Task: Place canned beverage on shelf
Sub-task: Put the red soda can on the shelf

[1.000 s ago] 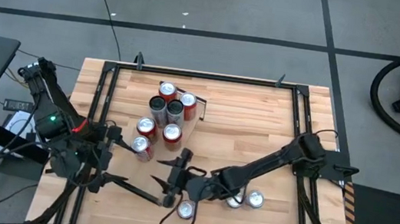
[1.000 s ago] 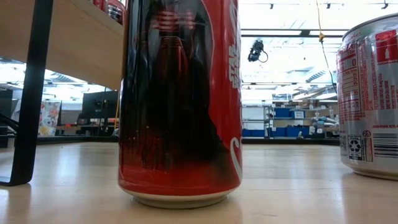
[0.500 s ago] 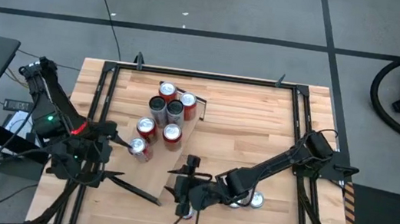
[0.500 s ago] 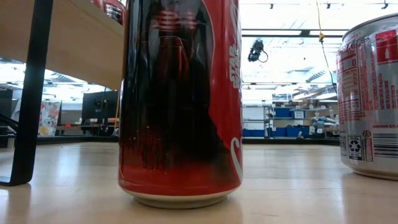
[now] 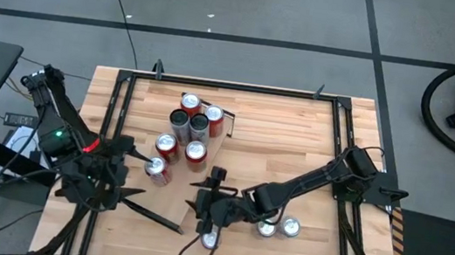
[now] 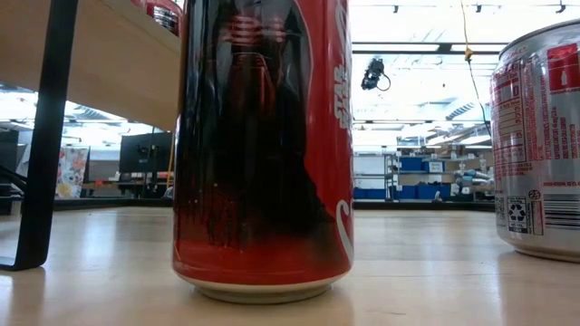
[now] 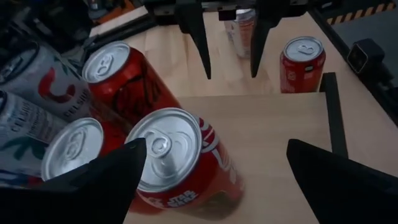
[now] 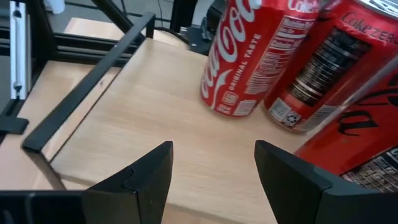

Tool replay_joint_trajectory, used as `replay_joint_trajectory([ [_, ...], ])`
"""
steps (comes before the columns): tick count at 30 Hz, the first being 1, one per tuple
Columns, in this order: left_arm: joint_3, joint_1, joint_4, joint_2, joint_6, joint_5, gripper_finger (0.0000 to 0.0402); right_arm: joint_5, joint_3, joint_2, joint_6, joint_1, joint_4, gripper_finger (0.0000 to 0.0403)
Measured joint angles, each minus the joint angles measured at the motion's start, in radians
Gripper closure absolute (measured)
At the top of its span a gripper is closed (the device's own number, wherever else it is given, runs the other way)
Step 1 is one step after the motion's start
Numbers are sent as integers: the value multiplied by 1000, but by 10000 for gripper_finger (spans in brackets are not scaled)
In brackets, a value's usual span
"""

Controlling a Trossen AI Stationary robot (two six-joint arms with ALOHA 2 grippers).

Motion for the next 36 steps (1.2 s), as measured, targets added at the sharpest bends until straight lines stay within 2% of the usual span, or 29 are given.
replay_joint_trajectory([
  [8,53,-4,0,-19,23,-26,2,26,0,0,-28,9,-1,167],
  [12,81,-4,2,-25,-31,-40,2,26,0,-1,-28,19,-13,167],
  [18,81,-23,-29,-25,-140,-24,2,43,0,-65,123,60,-178,167],
  [25,81,-19,-93,-24,-170,-44,2,103,0,-65,157,69,-219,167],
  [30,81,-36,-114,-39,-191,-31,2,150,0,-76,213,71,-341,167],
  [32,82,-39,-114,-44,-193,3,2,126,0,-97,270,70,-387,167],
  [36,82,-39,-114,-45,-221,105,2,-51,1,-116,334,53,-432,167],
])
